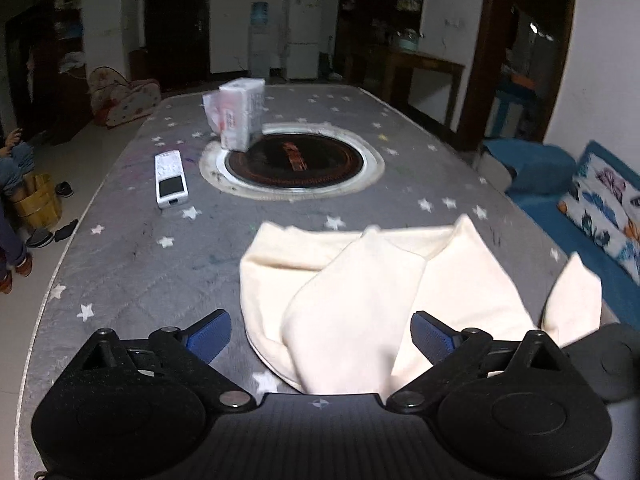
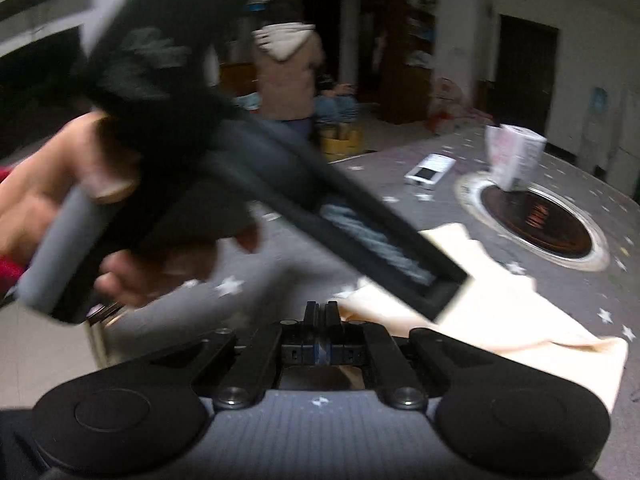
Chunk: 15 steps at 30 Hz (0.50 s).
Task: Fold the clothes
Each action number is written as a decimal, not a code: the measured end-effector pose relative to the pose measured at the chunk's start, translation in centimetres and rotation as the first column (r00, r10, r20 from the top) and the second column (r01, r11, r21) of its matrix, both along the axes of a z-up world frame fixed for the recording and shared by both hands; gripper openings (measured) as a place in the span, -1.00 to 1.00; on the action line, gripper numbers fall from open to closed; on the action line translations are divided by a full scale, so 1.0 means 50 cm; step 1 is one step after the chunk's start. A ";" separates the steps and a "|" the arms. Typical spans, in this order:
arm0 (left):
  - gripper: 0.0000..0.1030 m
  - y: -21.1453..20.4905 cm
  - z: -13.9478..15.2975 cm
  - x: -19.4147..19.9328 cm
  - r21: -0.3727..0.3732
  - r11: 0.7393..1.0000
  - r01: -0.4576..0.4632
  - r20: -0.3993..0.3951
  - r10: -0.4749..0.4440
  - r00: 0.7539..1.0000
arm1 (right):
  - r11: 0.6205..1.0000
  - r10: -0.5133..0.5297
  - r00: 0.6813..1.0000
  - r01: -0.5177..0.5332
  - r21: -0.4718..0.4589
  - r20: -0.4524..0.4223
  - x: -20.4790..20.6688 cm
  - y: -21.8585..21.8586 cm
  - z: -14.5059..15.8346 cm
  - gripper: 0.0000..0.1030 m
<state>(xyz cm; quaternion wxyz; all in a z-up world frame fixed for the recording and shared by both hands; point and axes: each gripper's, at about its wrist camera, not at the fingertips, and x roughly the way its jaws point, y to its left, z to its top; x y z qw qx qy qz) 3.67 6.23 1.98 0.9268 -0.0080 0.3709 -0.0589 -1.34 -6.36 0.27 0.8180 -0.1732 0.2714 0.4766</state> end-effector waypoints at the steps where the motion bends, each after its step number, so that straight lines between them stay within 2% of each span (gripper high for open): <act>1: 0.81 -0.004 -0.004 -0.003 0.002 1.000 0.015 -0.004 -0.015 1.000 | 1.000 0.012 1.000 -0.012 -0.010 0.010 -0.013 0.005 -0.006 -0.96; 5: 0.73 -0.028 -0.019 -0.014 0.028 0.996 0.082 -0.007 -0.081 0.997 | 0.997 0.056 0.997 -0.052 -0.063 0.052 -0.056 0.023 -0.030 -0.93; 10: 0.58 -0.046 -0.045 0.003 0.037 0.992 0.122 -0.038 -0.121 0.992 | 0.995 0.083 0.994 -0.079 -0.063 0.066 -0.089 0.004 -0.024 -0.82; 15: 0.47 -0.052 -0.071 0.026 0.031 0.989 0.142 -0.056 -0.140 0.989 | 0.999 0.016 1.000 -0.017 -0.042 -0.021 -0.086 -0.081 -0.009 -0.63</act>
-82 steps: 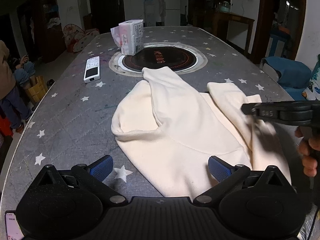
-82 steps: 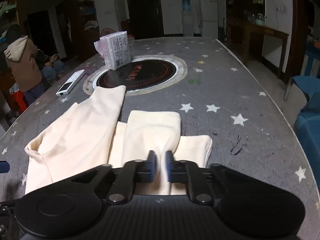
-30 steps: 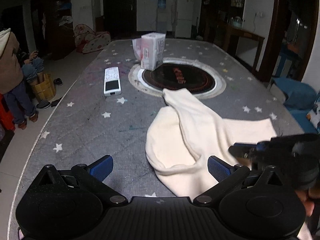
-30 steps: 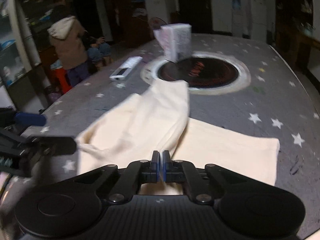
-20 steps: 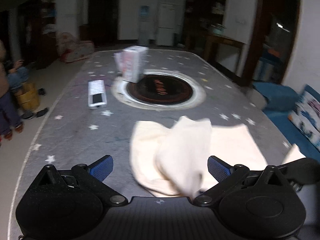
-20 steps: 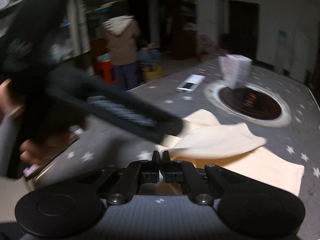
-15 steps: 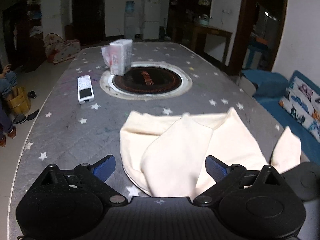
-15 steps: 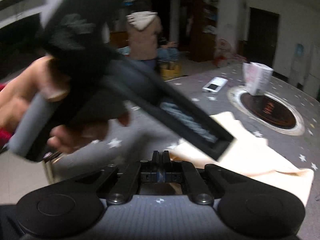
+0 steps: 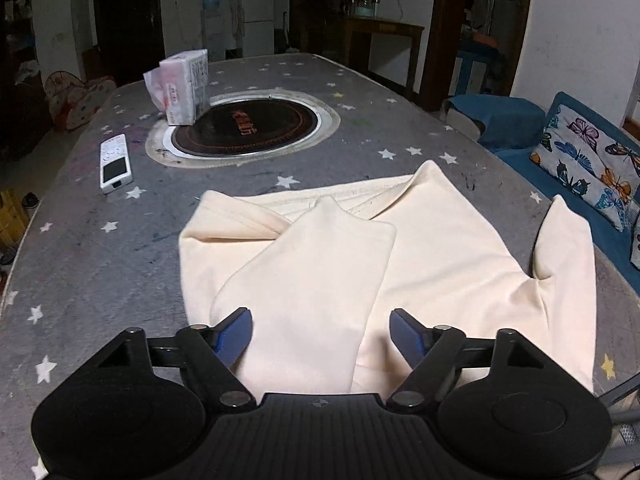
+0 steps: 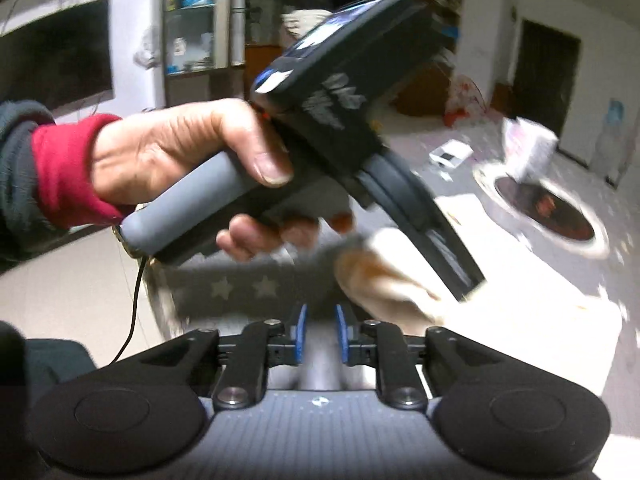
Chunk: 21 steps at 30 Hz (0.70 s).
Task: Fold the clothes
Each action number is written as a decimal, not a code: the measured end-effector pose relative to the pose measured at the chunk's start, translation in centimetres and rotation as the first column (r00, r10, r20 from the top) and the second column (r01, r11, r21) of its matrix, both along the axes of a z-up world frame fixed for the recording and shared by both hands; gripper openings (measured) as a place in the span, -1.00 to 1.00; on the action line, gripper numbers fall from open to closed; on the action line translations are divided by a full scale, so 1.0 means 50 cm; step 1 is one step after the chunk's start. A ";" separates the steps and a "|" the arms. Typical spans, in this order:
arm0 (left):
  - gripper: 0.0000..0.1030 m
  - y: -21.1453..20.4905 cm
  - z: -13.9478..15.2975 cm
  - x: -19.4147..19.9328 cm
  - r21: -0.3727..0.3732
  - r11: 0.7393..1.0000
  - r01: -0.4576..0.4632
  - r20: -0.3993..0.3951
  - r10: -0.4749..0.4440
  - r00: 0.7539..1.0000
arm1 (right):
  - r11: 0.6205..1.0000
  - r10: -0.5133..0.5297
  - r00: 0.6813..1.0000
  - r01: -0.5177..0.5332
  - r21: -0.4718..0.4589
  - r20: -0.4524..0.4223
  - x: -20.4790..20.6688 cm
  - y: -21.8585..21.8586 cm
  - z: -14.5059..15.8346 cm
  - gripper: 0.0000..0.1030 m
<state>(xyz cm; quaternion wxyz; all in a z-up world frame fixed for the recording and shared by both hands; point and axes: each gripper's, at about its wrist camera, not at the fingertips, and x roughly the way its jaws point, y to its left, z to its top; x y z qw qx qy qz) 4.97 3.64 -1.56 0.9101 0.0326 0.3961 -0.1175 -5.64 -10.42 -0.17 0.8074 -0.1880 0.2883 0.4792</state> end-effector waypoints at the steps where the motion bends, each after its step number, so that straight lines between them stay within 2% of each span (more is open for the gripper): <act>1: 0.46 -0.004 -0.004 0.002 0.004 1.000 0.011 0.002 -0.011 1.000 | 1.000 -0.017 1.000 0.017 0.006 -0.025 0.002 -0.020 0.002 -0.63; 4: 0.35 -0.014 -0.020 0.013 0.022 1.000 0.018 -0.008 -0.018 1.000 | 0.996 -0.076 0.994 0.079 0.032 -0.084 0.005 -0.077 0.006 -0.59; 5: 0.24 -0.015 -0.025 0.017 0.029 0.999 0.015 -0.013 -0.014 1.000 | 0.994 -0.093 0.992 0.097 0.040 -0.088 0.003 -0.089 0.009 -0.56; 6: 0.18 -0.016 -0.031 0.020 0.036 0.999 0.011 -0.017 -0.011 1.000 | 0.992 -0.113 0.990 0.117 0.046 -0.082 0.004 -0.099 0.013 -0.47; 8: -0.10 -0.018 -0.034 0.018 0.074 0.997 0.012 0.012 -0.013 1.000 | 0.986 -0.153 0.986 0.157 0.057 -0.072 0.006 -0.119 0.020 -0.35; 9: -0.21 -0.016 -0.032 0.017 0.069 0.998 0.010 0.014 -0.011 1.000 | 0.983 -0.171 0.983 0.175 0.061 -0.072 0.009 -0.128 0.020 -0.31; 10: -0.53 -0.012 -0.030 0.016 0.058 0.998 0.007 0.014 -0.008 1.000 | 0.979 -0.189 0.979 0.193 0.064 -0.072 0.013 -0.138 0.020 -0.29; 11: -0.67 -0.006 -0.025 0.014 0.047 0.999 -0.003 0.017 0.002 1.000 | 0.975 -0.208 0.975 0.213 0.066 -0.074 0.017 -0.146 0.018 -0.25; 14: -0.81 0.010 -0.010 0.004 0.025 0.999 -0.035 0.037 0.034 0.999 | 0.959 -0.270 0.958 0.277 0.065 -0.098 0.041 -0.161 0.006 -0.19; 16: -0.86 0.022 0.002 -0.008 0.029 0.998 -0.059 0.059 0.057 0.997 | 0.955 -0.275 0.952 0.287 0.079 -0.133 0.058 -0.164 -0.005 -0.18; 21: -0.89 0.059 0.023 -0.037 0.004 0.994 -0.106 0.073 0.105 0.992 | 0.953 -0.271 0.947 0.289 0.086 -0.172 0.088 -0.138 -0.035 -0.17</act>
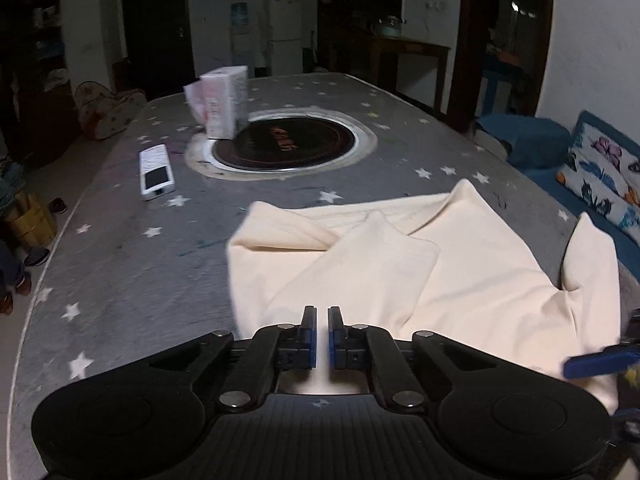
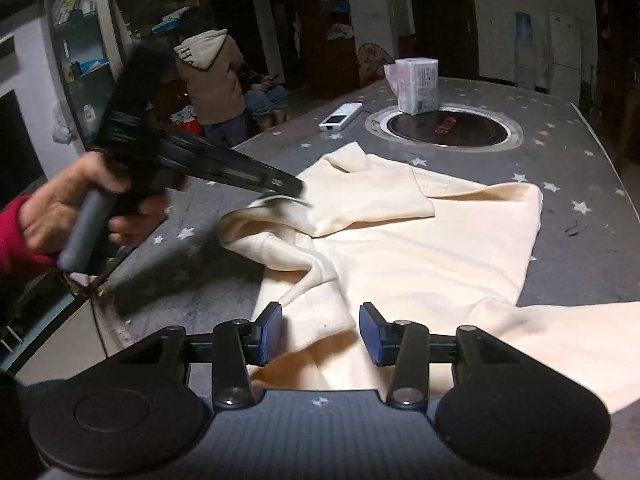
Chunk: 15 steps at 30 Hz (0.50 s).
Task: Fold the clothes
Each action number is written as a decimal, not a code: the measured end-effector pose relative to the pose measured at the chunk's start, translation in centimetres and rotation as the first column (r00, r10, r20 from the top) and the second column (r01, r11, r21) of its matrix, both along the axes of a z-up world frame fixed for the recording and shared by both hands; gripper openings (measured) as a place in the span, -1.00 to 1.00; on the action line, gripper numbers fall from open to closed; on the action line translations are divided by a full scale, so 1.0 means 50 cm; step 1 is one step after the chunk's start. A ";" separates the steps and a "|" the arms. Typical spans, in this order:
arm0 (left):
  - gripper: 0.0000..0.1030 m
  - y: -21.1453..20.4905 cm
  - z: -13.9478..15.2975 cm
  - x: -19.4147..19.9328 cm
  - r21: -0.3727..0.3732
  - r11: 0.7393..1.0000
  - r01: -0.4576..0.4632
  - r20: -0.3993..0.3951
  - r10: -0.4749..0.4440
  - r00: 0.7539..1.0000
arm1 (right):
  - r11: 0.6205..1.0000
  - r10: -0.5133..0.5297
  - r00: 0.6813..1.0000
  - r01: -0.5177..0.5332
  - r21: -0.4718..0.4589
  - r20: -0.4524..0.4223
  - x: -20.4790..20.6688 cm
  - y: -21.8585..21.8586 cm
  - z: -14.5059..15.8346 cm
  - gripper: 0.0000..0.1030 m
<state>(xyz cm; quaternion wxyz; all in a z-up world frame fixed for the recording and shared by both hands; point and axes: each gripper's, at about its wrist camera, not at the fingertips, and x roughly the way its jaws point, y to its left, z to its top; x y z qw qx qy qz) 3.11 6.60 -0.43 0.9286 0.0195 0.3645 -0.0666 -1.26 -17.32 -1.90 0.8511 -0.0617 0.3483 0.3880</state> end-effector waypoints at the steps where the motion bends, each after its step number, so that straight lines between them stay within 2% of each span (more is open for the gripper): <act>1: -0.89 0.004 0.001 -0.005 -0.004 1.000 -0.001 -0.003 0.001 1.000 | 1.000 -0.003 1.000 0.003 -0.001 -0.002 0.005 0.004 -0.004 -0.17; 5: -0.88 0.007 0.003 -0.025 -0.004 1.000 0.007 0.000 -0.007 1.000 | 1.000 0.010 1.000 -0.010 0.001 -0.009 0.011 0.015 -0.014 -0.18; 10: -0.82 -0.016 0.001 -0.024 -0.008 0.998 0.058 -0.001 -0.058 0.998 | 0.999 0.031 0.999 -0.031 -0.024 0.008 0.006 0.026 -0.011 -0.19; 13: -0.59 -0.030 -0.001 -0.020 -0.009 0.996 0.086 -0.010 -0.086 0.996 | 0.999 0.034 0.999 -0.033 -0.026 0.014 0.003 0.027 -0.008 -0.19; 15: -0.53 -0.043 -0.004 -0.021 0.001 0.994 0.112 -0.014 -0.112 0.994 | 0.999 0.032 0.999 -0.031 -0.030 0.018 0.001 0.027 -0.009 -0.19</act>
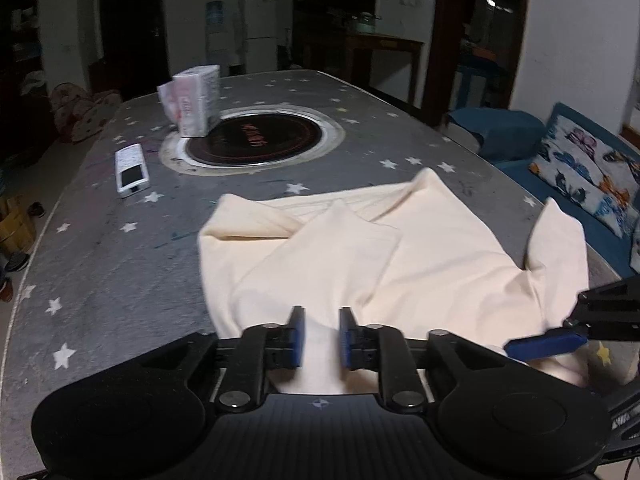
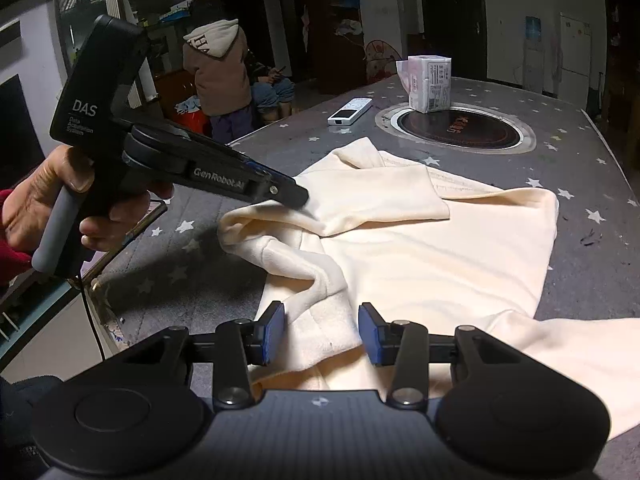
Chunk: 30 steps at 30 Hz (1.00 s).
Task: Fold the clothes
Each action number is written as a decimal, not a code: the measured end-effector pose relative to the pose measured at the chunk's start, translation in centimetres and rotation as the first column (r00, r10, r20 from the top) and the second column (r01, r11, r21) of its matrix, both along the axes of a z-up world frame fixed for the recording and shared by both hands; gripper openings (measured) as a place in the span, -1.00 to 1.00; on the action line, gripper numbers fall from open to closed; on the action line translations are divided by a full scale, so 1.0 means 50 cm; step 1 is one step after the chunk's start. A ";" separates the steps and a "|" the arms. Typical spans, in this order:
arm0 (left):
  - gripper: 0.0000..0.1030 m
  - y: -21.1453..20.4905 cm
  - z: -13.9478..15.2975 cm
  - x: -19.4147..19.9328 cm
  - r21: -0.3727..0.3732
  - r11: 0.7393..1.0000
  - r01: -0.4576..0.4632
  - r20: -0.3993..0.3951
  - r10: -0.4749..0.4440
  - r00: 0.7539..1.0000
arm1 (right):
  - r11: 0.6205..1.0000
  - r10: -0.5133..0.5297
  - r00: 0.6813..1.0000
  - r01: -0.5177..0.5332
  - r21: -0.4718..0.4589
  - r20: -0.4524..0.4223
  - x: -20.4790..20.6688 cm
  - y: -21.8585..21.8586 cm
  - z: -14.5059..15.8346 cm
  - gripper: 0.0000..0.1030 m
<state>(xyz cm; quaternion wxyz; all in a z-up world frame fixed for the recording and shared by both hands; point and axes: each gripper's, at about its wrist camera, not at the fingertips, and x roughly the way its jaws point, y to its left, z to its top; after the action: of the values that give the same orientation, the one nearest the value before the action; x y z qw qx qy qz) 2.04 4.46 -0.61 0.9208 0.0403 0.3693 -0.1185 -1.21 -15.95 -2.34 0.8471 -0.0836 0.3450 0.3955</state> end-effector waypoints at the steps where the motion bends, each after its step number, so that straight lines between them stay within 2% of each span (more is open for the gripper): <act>1: -0.50 -0.006 -0.001 -0.001 0.000 1.000 0.015 -0.002 -0.015 1.000 | 1.000 -0.002 1.000 0.002 -0.003 0.004 0.000 0.001 -0.001 -0.19; 6: -0.43 -0.029 -0.010 0.006 0.008 0.997 0.074 -0.023 -0.074 0.997 | 1.000 -0.002 1.000 0.002 -0.014 0.014 -0.003 0.005 -0.004 -0.19; 11: -0.43 -0.039 -0.034 0.031 0.027 0.997 0.071 -0.049 -0.069 0.996 | 1.000 0.010 0.999 -0.009 -0.025 0.031 -0.011 0.006 -0.002 -0.19; 21: -0.44 -0.047 -0.052 0.040 0.050 0.995 0.087 -0.048 -0.084 0.995 | 0.999 -0.001 0.999 0.003 -0.037 0.042 -0.011 0.006 -0.002 -0.19; 22: -0.53 -0.046 -0.051 0.040 0.048 0.995 0.088 -0.045 -0.086 0.995 | 0.999 0.003 0.999 -0.001 -0.038 0.043 -0.012 0.007 -0.002 -0.20; 23: -0.70 -0.044 -0.052 0.039 0.054 0.995 0.085 -0.038 -0.083 0.996 | 0.999 0.006 0.999 -0.004 -0.040 0.044 -0.013 0.008 -0.001 -0.23; 26: -0.87 -0.034 -0.051 0.034 0.054 0.996 0.071 -0.018 -0.070 0.997 | 0.999 0.015 0.999 -0.013 -0.048 0.043 -0.014 0.013 -0.002 -0.35; 29: -0.90 -0.020 -0.040 0.023 0.040 0.998 0.048 0.010 -0.048 0.999 | 0.998 0.024 0.999 -0.021 -0.056 0.047 -0.016 0.018 -0.001 -0.52; 30: -0.91 -0.015 -0.034 0.018 0.036 0.999 0.038 0.023 -0.039 0.999 | 0.998 0.028 0.998 -0.025 -0.057 0.050 -0.018 0.019 0.001 -0.65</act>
<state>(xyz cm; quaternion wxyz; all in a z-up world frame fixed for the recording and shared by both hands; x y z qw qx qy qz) 2.94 3.73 -2.30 0.9218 0.0651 0.3598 -0.1290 -2.13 -14.98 -2.27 0.8475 -0.1220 0.3333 0.3947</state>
